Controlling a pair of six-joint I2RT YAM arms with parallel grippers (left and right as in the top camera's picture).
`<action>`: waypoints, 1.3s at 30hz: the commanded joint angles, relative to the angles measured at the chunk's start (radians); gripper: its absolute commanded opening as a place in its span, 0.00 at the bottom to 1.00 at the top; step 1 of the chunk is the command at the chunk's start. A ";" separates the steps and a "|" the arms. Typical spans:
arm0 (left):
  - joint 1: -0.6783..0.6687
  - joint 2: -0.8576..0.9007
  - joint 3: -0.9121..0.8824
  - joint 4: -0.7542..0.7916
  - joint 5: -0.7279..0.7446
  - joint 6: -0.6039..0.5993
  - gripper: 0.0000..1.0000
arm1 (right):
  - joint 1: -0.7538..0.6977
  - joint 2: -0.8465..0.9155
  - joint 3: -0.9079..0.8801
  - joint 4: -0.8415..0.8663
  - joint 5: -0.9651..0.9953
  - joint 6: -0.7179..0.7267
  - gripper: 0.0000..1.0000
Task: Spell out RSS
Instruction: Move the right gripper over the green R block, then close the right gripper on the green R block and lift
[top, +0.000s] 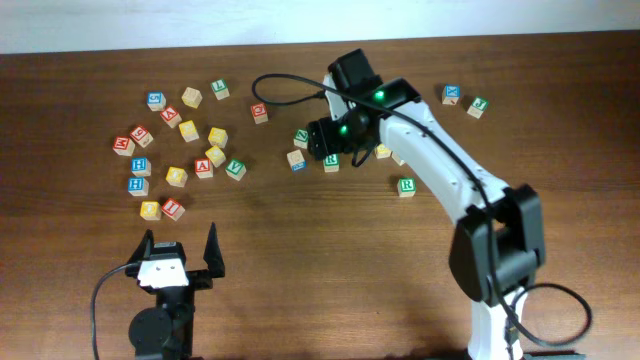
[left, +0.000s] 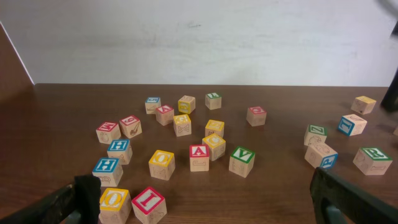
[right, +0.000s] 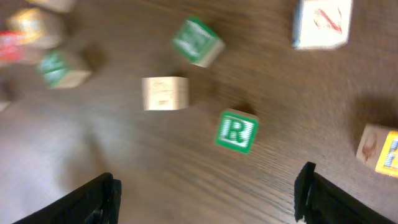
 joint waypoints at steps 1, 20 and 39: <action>-0.004 -0.003 -0.004 -0.004 -0.003 -0.010 0.99 | 0.018 0.075 0.018 0.003 0.158 0.124 0.82; -0.004 -0.003 -0.004 -0.004 -0.003 -0.010 0.99 | 0.062 0.206 0.016 0.065 0.258 0.117 0.64; -0.004 -0.003 -0.004 -0.004 -0.003 -0.010 0.99 | 0.093 0.220 0.013 0.115 0.261 0.117 0.37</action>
